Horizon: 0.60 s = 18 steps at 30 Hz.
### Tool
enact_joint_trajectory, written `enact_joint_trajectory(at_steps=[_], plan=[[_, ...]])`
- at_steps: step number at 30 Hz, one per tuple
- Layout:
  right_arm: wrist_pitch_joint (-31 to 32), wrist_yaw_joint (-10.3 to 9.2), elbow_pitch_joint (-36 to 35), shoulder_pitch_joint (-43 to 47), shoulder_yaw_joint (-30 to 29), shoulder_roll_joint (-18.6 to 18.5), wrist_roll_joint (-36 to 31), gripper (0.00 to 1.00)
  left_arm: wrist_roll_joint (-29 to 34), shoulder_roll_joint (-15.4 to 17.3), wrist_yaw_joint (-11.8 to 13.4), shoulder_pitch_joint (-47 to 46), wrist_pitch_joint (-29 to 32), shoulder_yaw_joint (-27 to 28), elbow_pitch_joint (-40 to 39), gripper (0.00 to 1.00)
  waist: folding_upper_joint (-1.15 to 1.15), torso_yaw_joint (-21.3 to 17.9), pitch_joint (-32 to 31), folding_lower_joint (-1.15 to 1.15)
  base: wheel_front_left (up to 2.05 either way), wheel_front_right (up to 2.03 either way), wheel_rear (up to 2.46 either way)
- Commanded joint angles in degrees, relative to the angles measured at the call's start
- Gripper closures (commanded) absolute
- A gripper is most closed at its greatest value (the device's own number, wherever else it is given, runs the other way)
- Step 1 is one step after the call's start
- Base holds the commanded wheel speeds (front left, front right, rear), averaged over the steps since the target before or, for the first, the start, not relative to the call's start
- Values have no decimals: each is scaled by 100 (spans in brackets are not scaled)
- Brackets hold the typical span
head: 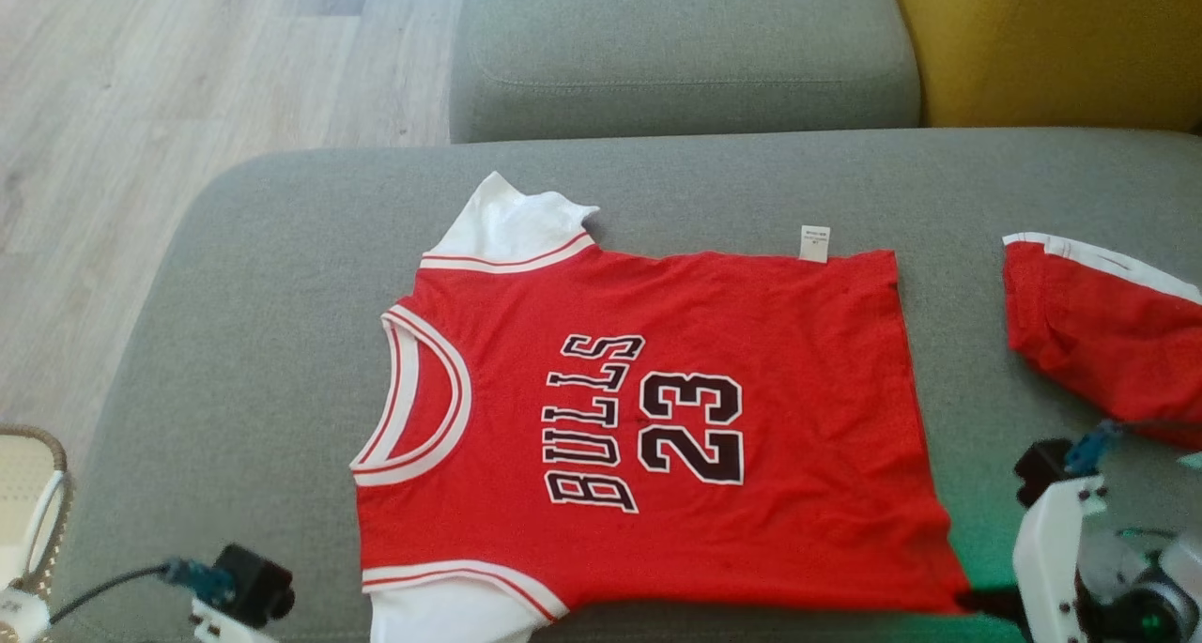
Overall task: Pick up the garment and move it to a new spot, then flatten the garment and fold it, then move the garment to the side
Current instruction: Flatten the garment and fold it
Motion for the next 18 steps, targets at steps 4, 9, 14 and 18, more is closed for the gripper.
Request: enact_joint_trajectory(at_steps=[4,9,14,18], plan=[[-174,-1,-170,-97,-341,-123,-209,100,-12,162,6,-596,-289,411,-172,100,0,-29,60,0,0,0,0],[-213,-1,-235,-153,-776,56,-321,100,11,35,6,-911,-604,638,-91,100,0,-27,166,0,0,0,0],[-242,-1,-334,-218,-1159,249,-483,100,115,-104,6,-1213,-874,770,62,100,0,-41,276,0,0,0,0],[-238,-1,-300,-310,-1387,423,-784,100,245,-234,6,-1428,-1064,802,204,100,0,-72,377,0,0,0,0]])
